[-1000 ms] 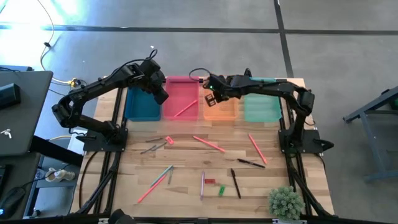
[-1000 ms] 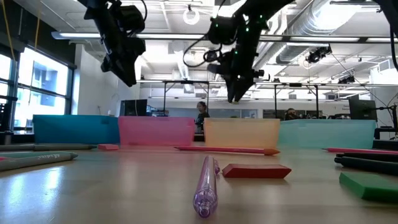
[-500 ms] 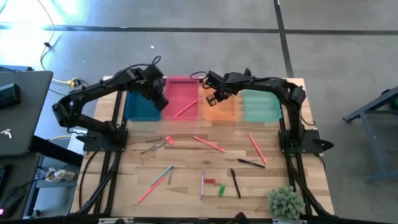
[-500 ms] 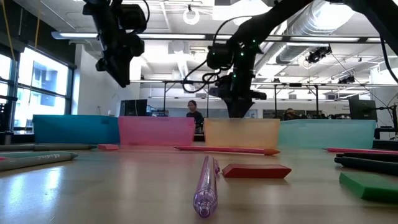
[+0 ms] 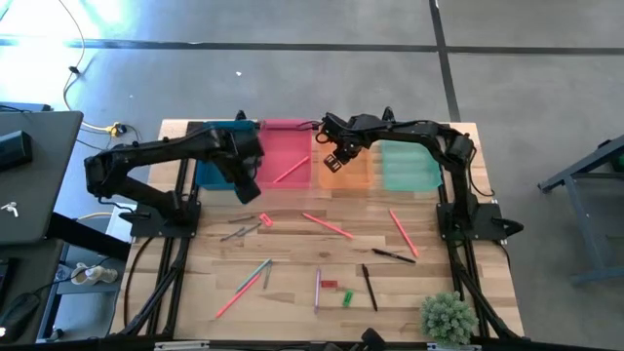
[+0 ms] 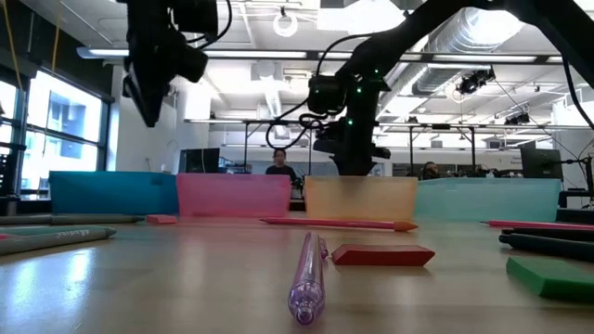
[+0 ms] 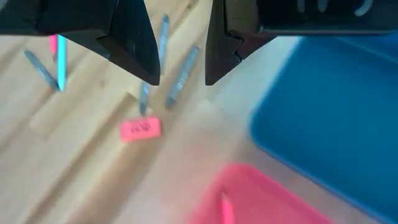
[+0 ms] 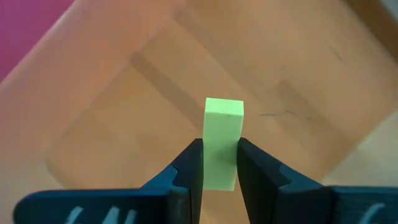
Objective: Sort crayons/erasers/pens/pencils in bins
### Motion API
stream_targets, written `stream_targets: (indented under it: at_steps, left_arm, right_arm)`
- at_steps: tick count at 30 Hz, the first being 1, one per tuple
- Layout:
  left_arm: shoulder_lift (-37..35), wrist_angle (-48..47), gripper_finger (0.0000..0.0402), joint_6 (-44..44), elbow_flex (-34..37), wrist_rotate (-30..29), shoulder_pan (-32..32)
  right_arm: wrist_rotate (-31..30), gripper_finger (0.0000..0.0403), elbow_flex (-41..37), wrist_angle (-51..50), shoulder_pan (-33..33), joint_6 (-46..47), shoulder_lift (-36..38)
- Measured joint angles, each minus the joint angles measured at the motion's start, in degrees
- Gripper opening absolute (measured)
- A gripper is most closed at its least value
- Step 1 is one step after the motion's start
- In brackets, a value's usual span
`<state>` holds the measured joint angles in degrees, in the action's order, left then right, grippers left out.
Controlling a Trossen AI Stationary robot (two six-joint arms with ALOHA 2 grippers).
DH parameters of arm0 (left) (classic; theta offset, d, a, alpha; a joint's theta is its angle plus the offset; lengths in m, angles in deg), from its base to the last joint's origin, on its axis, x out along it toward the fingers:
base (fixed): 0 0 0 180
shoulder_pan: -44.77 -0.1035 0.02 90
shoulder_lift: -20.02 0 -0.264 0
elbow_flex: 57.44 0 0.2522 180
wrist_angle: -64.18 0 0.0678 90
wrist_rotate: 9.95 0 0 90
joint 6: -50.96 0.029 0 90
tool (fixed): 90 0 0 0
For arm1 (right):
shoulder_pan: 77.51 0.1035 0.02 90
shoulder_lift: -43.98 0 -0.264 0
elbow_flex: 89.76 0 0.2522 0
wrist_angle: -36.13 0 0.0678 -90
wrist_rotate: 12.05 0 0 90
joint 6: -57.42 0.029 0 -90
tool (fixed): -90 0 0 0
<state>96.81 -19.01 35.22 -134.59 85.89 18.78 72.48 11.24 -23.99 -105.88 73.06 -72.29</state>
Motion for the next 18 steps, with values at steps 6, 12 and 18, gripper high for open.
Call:
stream_targets:
  at_steps: [6,12,18]
  left_arm:
    - [-1.1,0.1,0.0115,-4.3,4.5,2.5,8.8]
    - [-3.3,3.1,0.0115,-8.0,9.7,2.5,16.0]
    - [-6.4,12.3,0.0115,-10.5,16.8,1.1,20.4]
  right_arm:
    - [0.1,0.0108,0.0,-0.5,-0.1,-2.2,0.0]
    - [-0.2,0.0146,0.0,-1.0,-0.4,-4.0,0.2]
    - [0.6,0.0155,0.0,-2.4,-1.6,-5.3,1.8]
